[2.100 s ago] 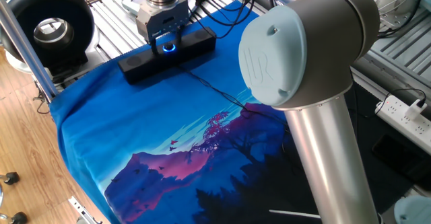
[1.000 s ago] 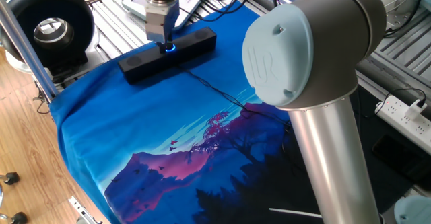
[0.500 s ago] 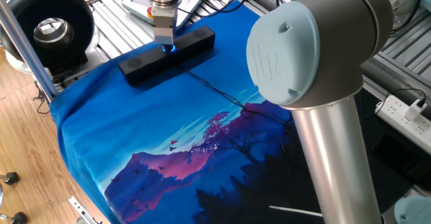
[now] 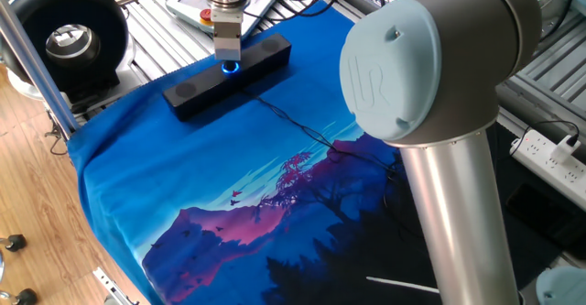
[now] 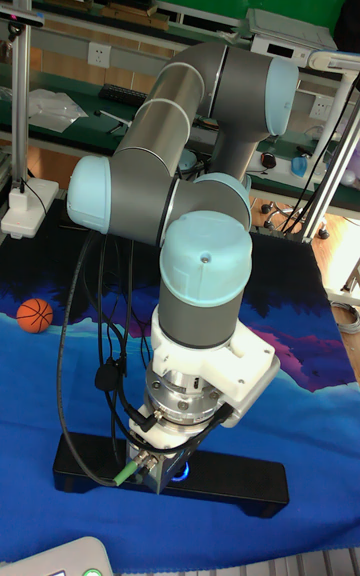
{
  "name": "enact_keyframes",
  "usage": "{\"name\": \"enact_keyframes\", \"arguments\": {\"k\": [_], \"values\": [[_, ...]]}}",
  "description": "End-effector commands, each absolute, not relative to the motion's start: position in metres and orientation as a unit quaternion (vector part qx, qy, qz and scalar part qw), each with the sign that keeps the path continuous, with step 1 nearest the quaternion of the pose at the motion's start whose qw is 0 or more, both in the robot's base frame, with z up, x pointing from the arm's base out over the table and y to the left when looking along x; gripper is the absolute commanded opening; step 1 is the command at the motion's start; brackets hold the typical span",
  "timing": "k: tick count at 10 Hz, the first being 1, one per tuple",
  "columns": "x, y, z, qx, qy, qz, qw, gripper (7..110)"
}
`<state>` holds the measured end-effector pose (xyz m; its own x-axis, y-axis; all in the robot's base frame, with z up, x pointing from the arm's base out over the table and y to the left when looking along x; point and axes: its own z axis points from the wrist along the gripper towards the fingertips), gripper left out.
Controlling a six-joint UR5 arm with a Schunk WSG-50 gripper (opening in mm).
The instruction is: Turn the knob to increase the volume of the speaker
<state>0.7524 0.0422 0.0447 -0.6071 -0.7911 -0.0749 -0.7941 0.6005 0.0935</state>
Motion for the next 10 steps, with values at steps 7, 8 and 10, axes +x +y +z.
{"name": "enact_keyframes", "arguments": {"k": [7, 8, 10], "values": [[0.759, 0.033, 0.039, -0.400, 0.916, 0.036, 0.015, 7], [0.759, 0.032, 0.039, -0.398, 0.916, 0.035, 0.014, 7], [0.759, 0.029, 0.042, -0.386, 0.922, 0.030, 0.012, 7]]}}
